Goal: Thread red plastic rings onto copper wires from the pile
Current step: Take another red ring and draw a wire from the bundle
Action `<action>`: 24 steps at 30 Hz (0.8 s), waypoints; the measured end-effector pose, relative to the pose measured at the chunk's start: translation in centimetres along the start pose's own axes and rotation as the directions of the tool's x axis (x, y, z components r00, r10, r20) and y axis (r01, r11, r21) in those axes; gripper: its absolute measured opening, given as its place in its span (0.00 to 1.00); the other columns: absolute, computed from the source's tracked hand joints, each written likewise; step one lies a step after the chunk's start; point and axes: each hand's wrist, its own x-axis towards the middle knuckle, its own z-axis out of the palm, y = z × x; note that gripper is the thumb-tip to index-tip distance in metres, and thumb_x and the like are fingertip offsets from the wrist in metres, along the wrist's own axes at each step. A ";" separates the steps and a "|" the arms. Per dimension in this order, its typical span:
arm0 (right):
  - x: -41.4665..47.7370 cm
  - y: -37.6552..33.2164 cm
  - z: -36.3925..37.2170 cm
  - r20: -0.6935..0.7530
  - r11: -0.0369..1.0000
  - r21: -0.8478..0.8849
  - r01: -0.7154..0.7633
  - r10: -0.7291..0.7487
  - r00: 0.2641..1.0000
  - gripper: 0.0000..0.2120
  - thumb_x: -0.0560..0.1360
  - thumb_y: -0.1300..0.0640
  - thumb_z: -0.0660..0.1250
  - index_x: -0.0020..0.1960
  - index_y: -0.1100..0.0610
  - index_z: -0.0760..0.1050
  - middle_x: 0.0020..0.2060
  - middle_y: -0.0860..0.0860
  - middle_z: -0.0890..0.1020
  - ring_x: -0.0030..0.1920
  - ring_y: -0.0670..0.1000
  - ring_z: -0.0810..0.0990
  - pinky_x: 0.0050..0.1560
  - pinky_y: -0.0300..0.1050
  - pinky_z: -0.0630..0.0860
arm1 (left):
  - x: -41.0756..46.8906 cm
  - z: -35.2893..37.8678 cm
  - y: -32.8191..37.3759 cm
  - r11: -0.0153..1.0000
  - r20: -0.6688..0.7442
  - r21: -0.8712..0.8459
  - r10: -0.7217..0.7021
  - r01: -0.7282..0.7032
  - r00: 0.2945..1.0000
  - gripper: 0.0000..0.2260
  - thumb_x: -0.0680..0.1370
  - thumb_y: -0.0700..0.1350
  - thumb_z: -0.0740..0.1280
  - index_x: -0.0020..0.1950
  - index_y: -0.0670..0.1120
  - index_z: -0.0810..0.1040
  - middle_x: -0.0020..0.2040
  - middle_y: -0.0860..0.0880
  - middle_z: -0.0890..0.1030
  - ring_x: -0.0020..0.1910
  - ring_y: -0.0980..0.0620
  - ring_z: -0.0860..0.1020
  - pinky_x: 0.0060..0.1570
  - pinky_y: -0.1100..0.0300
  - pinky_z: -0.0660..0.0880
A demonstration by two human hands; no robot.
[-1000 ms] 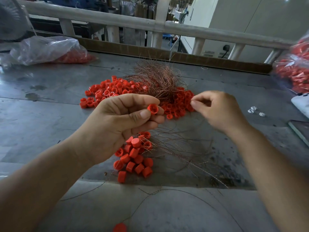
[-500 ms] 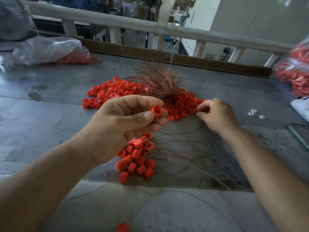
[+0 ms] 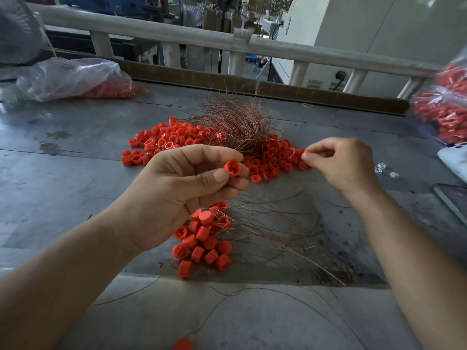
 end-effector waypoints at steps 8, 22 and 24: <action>-3.5 -6.3 -1.4 0.374 0.550 0.783 -0.291 -0.041 0.927 0.09 0.60 0.56 0.69 0.37 0.59 0.76 0.28 0.51 0.82 0.28 0.45 0.79 0.32 0.36 0.78 | 0.1 0.0 -0.2 0.997 -0.058 0.054 -0.049 0.052 0.997 0.12 0.65 0.36 0.66 0.44 0.45 0.85 0.40 0.45 0.84 0.40 0.51 0.83 0.39 0.64 0.79; -5.8 -7.8 0.0 0.460 0.537 0.804 -0.256 -0.289 0.840 0.10 0.65 0.60 0.66 0.46 0.54 0.78 0.37 0.49 0.84 0.39 0.45 0.82 0.40 0.36 0.78 | 0.1 0.3 0.0 0.982 -0.154 0.180 -0.032 0.060 0.988 0.09 0.61 0.41 0.69 0.40 0.45 0.84 0.38 0.43 0.84 0.37 0.50 0.83 0.35 0.64 0.78; -6.0 -8.0 0.1 0.400 0.586 0.794 -0.159 -0.308 0.863 0.10 0.65 0.59 0.67 0.45 0.51 0.79 0.37 0.47 0.83 0.40 0.44 0.81 0.41 0.36 0.78 | 0.1 0.3 0.1 0.981 -0.162 0.188 -0.024 0.055 0.987 0.09 0.61 0.41 0.69 0.39 0.46 0.84 0.37 0.44 0.84 0.36 0.51 0.83 0.35 0.64 0.78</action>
